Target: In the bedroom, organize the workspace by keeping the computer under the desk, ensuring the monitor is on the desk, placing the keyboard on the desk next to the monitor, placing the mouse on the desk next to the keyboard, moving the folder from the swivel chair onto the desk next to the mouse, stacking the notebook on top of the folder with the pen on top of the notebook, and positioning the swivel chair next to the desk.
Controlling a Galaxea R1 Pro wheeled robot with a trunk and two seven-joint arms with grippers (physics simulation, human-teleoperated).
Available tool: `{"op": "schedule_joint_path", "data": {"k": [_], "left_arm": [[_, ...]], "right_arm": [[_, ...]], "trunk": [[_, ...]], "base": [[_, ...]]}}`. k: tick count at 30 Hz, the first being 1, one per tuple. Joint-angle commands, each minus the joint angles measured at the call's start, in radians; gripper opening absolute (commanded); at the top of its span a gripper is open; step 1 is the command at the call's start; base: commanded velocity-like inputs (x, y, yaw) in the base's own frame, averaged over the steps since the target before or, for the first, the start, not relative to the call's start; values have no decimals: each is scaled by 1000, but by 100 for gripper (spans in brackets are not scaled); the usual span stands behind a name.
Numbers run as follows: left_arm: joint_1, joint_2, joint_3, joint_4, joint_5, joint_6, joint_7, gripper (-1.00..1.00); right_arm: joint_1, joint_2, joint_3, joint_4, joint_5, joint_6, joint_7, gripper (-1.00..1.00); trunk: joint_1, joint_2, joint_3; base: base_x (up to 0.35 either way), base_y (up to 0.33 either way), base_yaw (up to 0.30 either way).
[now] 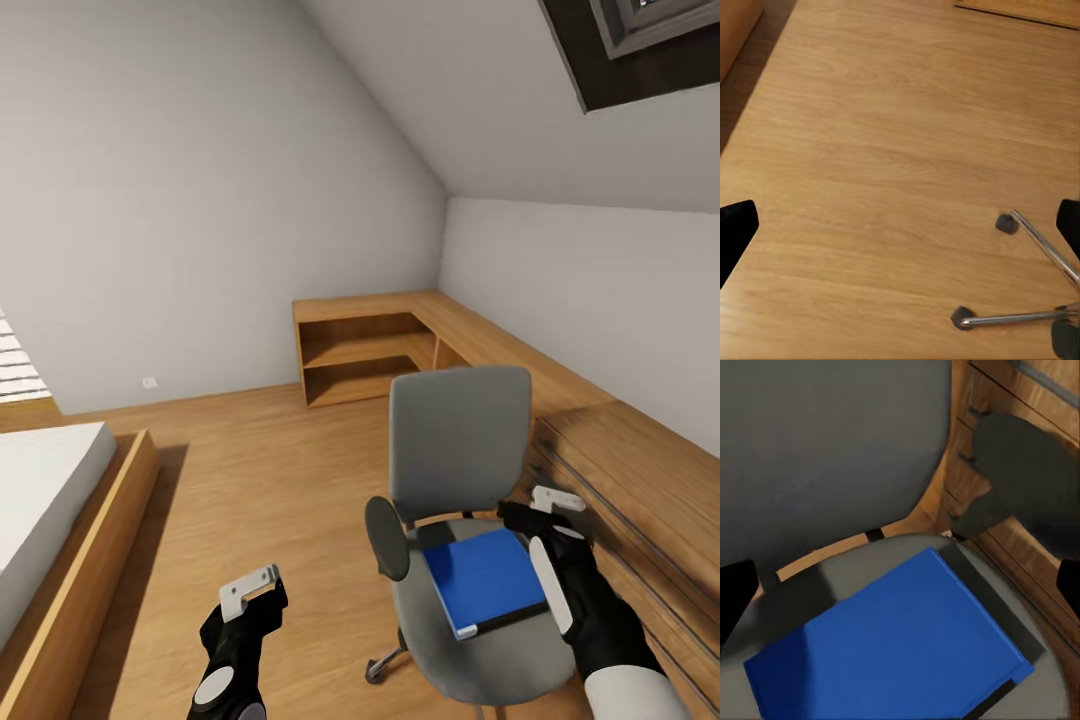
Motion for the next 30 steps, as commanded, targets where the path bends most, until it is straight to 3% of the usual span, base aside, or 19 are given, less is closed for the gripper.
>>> {"op": "schedule_joint_path", "data": {"k": [1,3,9,15,19,25,30], "left_arm": [[-1,0,-1,-1,3,5,6,100],[-1,0,-2,-2,3,4,7,100],[-1,-2,-10,-23,1,1,9,100],[-1,-1,-35,-33,0,0,10,100],[-1,-1,-43,-36,0,2,10,100],[-1,-3,-44,-28,6,14,10,100],[-1,-5,-43,-21,6,54,11,100]], "right_arm": [[-1,-7,2,21,-11,-25,10,100],[-1,-29,5,90,-10,-101,69,100],[-5,-61,9,247,-9,-212,167,100],[-23,-71,10,418,4,-343,190,100],[-87,-72,10,591,53,-452,195,100],[-174,-73,10,786,115,-531,195,100],[-196,-72,9,832,129,-550,195,100]], "trunk": [[0,-1,-1],[0,-1,-1],[0,-1,-1],[20,-36,-17],[35,-64,-29],[58,-106,-48],[77,-141,-64]], "base": [[138,0,0],[90,0,0],[34,0,0],[7,0,0],[2,0,0],[0,0,0],[0,0,0]]}}
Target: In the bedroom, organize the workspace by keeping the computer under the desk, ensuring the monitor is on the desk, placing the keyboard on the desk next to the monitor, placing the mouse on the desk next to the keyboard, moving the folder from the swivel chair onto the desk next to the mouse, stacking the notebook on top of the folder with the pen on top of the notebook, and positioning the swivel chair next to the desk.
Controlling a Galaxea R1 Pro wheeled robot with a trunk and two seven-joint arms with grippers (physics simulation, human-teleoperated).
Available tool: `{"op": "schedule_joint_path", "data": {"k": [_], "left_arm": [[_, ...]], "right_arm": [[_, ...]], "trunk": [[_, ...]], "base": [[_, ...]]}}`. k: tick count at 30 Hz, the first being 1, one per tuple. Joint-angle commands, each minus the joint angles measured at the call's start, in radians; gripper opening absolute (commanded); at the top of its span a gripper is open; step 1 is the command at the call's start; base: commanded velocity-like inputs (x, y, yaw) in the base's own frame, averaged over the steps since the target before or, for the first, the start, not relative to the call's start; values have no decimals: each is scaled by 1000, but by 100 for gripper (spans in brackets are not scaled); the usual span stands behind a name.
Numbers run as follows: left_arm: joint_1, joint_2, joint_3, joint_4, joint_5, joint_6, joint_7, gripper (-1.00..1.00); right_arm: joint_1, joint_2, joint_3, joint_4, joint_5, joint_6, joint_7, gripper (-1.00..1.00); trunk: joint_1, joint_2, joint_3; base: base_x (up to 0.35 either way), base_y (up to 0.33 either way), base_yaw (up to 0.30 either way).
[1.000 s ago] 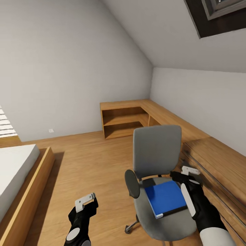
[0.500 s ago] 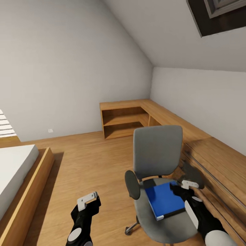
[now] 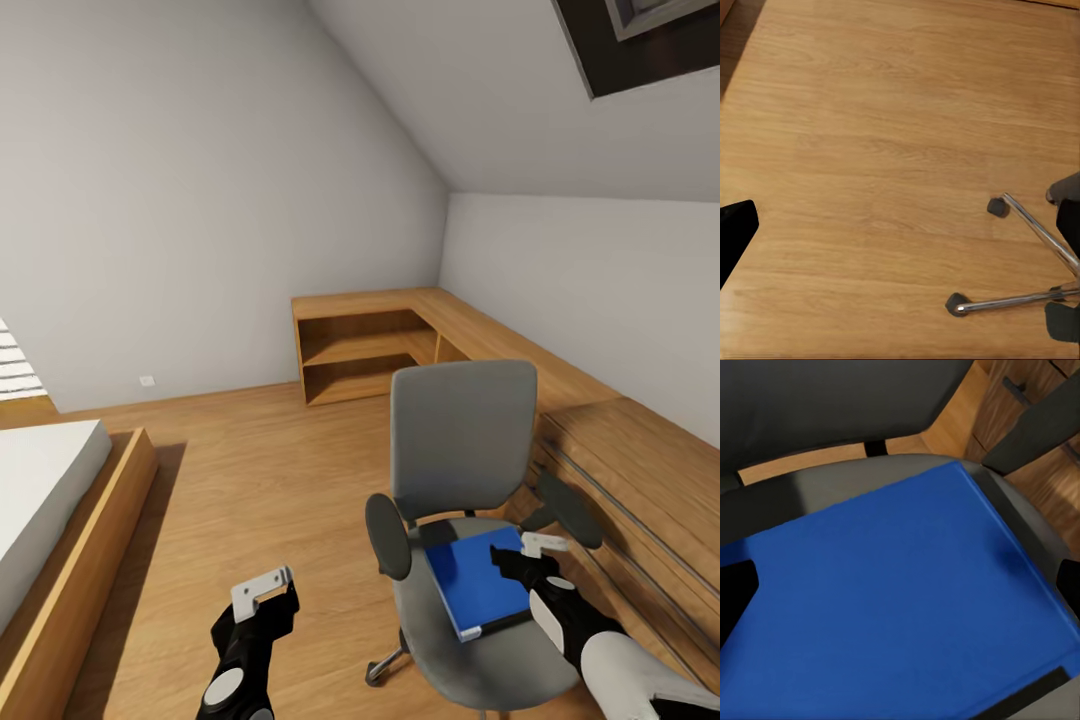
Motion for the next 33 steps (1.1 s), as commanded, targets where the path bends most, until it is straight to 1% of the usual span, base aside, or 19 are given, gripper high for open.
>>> {"op": "schedule_joint_path", "data": {"k": [1,4,12,14,15,16,17,18,20,21,23,24,28,33], "left_arm": [[-1,0,-1,-1,4,13,7,100],[-1,-1,0,1,4,33,7,100],[-1,-1,1,2,5,48,7,100],[-1,-1,1,5,7,52,5,100],[-1,-1,1,6,7,52,5,100],[-1,-2,1,7,7,53,5,100],[-1,-3,1,7,7,53,5,100],[-1,-5,1,7,7,53,5,100],[-1,-11,1,8,7,53,5,100],[-1,-12,1,8,7,54,5,100],[-1,-14,1,8,7,54,5,100],[-1,-14,1,8,7,54,5,100],[-1,-15,1,8,7,54,5,100],[-1,-15,1,8,7,54,5,100]], "right_arm": [[-3,0,-2,6,0,-6,-1,100],[-8,1,-2,16,4,-10,-2,100],[-11,3,-5,14,3,-11,-5,100],[-11,6,-13,-44,-18,-2,-8,100],[-12,6,-15,-58,-27,4,-9,100],[-12,6,-21,-84,-53,32,-9,100],[-12,6,-23,-97,-69,56,-9,100],[-12,5,-26,-122,-104,127,-9,100],[-12,2,-30,-192,-167,299,-7,100],[-11,1,-30,-240,-187,360,-6,100],[-9,2,-31,-344,-207,426,-7,100],[-7,2,-31,-384,-213,442,-7,100],[-4,4,-29,-434,-217,458,-7,100],[-3,5,-20,-455,-215,461,-9,100]], "trunk": [[4,-8,-4],[15,-29,-14],[46,-85,-39],[54,-99,-45],[58,-106,-48],[61,-113,-51],[65,-120,-54],[69,-127,-57],[77,-141,-64],[81,-148,-67],[88,-162,-73],[92,-169,-76],[107,-197,-89],[127,-232,-104]], "base": [[0,0,0],[0,0,0],[0,0,0],[0,0,0],[0,0,0],[0,0,0],[0,0,0],[0,0,0],[0,0,0],[0,0,0],[0,0,0],[0,0,0],[0,0,0],[0,0,0]]}}
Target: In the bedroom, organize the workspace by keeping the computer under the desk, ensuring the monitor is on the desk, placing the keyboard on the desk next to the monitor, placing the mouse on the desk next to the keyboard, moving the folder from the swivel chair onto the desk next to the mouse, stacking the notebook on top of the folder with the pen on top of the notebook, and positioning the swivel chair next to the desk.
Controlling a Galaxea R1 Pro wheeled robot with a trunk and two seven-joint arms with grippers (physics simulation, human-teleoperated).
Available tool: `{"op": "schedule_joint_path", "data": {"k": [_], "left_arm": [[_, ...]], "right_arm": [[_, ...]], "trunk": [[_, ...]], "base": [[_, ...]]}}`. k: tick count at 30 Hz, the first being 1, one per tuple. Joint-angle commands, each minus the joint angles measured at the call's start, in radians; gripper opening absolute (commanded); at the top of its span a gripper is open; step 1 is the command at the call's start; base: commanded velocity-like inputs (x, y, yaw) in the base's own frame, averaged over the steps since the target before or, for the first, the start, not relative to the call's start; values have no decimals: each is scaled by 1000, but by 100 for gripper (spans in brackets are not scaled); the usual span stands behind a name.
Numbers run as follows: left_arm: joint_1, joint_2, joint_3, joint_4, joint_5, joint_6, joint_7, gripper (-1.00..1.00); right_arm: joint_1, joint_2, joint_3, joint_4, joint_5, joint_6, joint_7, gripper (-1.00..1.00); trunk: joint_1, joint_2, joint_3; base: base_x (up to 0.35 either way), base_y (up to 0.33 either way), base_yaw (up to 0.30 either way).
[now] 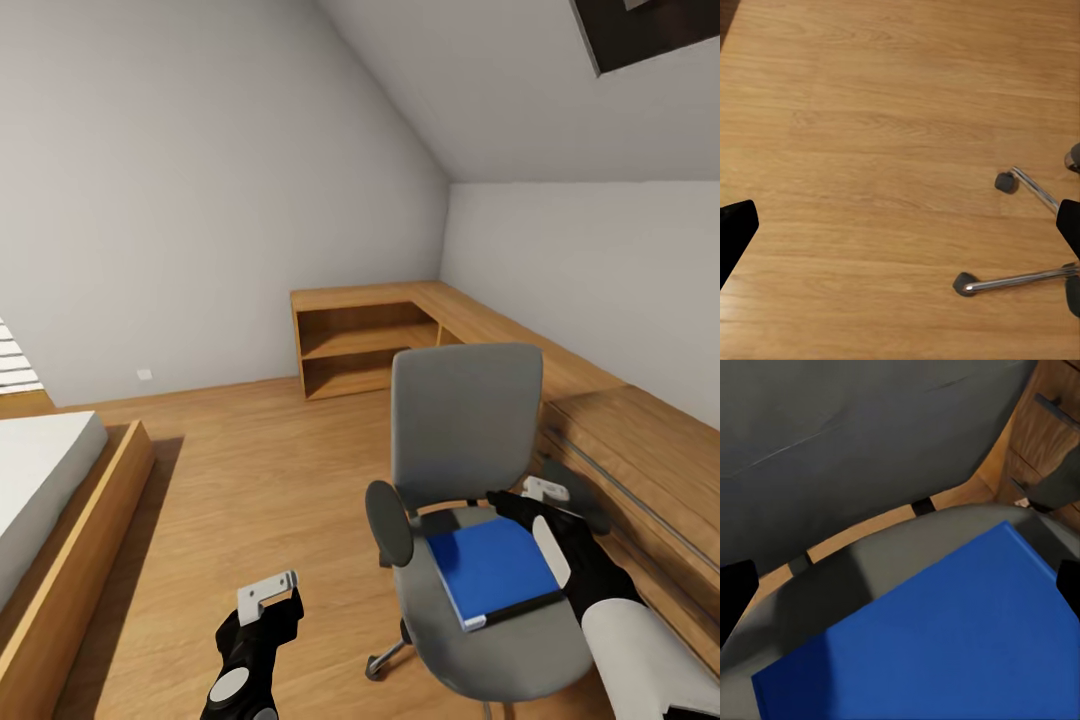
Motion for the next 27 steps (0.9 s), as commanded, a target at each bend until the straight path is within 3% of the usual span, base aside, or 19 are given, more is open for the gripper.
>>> {"op": "schedule_joint_path", "data": {"k": [1,5,6,8,11,12,14,17,27], "left_arm": [[-1,0,-1,-1,4,4,7,100],[-1,0,-1,-1,4,4,7,100],[-1,0,-2,-1,3,4,7,100],[-1,0,-1,-2,3,4,7,100],[-1,0,-1,-2,3,4,7,100],[-1,0,-1,-2,3,4,7,100],[-1,0,-2,-2,4,4,7,100],[-1,0,-2,-2,4,4,7,100],[-1,1,-1,-3,3,4,7,100]], "right_arm": [[-1,0,3,-2,-7,5,-3,100],[-8,-1,19,10,3,7,-34,100],[-45,-3,23,83,11,-8,-95,100],[-115,-4,24,198,31,-59,-149,100],[-201,-3,25,340,58,-144,-181,100],[-278,0,26,479,85,-251,-203,100],[-304,1,26,526,95,-295,-211,100],[-320,4,23,557,99,-323,-212,100],[-319,62,18,588,98,-341,-209,100]], "trunk": [[4,-8,-4],[19,-36,-17],[23,-43,-20],[31,-57,-26],[42,-78,-36],[46,-85,-39],[54,-99,-45],[65,-120,-54],[104,-190,-86]], "base": [[0,0,0],[0,0,0],[0,0,0],[0,0,0],[0,0,0],[0,0,0],[0,0,0],[0,0,0],[0,0,0]]}}
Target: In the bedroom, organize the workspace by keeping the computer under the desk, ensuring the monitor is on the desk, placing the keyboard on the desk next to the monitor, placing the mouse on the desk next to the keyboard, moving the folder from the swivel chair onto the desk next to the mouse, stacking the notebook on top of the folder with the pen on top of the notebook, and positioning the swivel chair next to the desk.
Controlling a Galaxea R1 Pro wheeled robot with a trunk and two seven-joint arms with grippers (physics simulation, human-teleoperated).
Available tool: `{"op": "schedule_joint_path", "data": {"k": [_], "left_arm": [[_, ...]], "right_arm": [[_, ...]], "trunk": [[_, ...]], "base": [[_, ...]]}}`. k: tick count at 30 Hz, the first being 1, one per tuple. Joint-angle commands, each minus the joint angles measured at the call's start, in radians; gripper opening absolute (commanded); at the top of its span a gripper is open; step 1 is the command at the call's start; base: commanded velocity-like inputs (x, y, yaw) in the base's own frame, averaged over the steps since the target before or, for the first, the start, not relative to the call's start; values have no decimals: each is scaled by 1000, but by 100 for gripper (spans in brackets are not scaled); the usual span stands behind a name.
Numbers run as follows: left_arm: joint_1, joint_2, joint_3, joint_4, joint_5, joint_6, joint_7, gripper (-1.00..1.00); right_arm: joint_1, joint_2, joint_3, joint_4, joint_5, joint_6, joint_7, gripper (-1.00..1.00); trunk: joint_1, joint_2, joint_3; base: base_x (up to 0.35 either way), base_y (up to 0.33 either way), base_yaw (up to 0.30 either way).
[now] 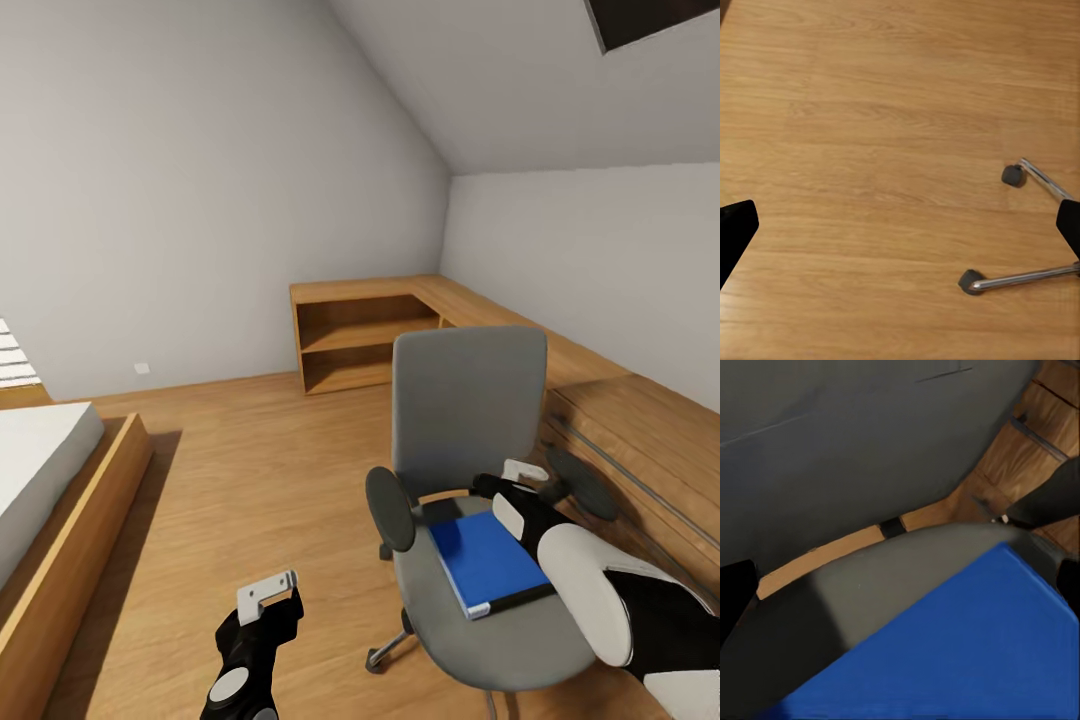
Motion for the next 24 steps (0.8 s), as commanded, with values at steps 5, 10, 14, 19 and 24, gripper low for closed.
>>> {"op": "schedule_joint_path", "data": {"k": [5,10,14,19,24], "left_arm": [[-1,1,-1,-2,4,4,7,100],[-1,2,-1,-4,3,4,7,100],[-1,2,-1,-4,3,4,7,100],[-1,2,-1,-5,3,4,7,100],[-1,2,0,-5,3,4,7,100]], "right_arm": [[21,10,3,-3,-11,9,-3,100],[26,14,3,-3,-12,11,-3,100],[27,16,3,-3,-13,13,-3,100],[28,16,3,-3,-13,26,-4,100],[28,15,2,-3,-13,48,-4,100]], "trunk": [[19,-36,-17],[38,-71,-33],[54,-99,-47],[73,-134,-66],[92,-169,-84]], "base": [[0,0,0],[0,0,9],[0,0,104],[0,0,169],[0,0,65]]}}
